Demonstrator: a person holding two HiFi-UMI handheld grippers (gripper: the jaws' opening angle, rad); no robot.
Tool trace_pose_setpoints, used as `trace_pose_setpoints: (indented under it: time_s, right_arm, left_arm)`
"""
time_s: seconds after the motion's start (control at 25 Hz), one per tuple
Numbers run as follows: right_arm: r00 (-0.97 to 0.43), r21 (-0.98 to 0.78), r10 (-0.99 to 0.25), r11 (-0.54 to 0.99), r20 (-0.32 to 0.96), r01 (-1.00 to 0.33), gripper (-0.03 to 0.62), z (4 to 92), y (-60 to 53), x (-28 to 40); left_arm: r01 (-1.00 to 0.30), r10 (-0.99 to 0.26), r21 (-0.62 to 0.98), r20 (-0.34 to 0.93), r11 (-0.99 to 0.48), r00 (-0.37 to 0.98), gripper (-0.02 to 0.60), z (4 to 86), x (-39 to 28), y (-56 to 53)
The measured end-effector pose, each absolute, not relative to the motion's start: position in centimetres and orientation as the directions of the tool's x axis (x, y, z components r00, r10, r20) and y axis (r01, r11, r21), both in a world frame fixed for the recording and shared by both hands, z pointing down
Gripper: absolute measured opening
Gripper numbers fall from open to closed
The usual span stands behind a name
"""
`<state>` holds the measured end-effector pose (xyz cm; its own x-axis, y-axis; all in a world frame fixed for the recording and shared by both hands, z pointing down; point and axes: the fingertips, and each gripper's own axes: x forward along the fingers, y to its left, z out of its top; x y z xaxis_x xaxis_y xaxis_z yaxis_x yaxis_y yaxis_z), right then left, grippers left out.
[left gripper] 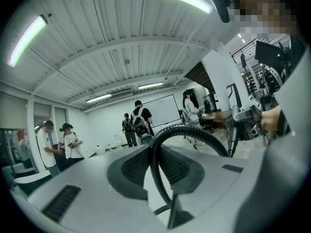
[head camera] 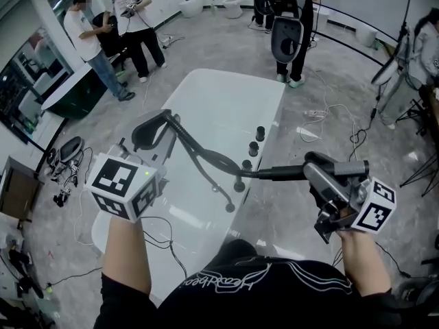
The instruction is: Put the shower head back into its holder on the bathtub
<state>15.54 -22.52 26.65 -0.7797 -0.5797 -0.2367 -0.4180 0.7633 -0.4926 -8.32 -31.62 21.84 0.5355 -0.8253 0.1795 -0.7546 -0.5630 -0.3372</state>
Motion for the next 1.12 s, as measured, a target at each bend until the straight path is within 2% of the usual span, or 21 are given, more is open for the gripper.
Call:
trace_pose_setpoints:
  time_s: [0.4, 1.12]
  right_arm:
    - [-0.797, -0.526, -0.578, 0.739, -0.176, -0.421, 0.13, 29.2, -25.3, 15.6]
    - [-0.778, -0.558, -0.615, 0.694, -0.13, -0.455, 0.13, 31.8, -23.5, 16.9]
  left_arm:
    - [-0.791, -0.82, -0.234, 0.26, -0.566, 0.51, 0.063, 27.3, -9.2, -33.2]
    - [-0.829, -0.762, 0.002, 0.394, -0.559, 0.515, 0.064, 39.4, -9.8, -30.2]
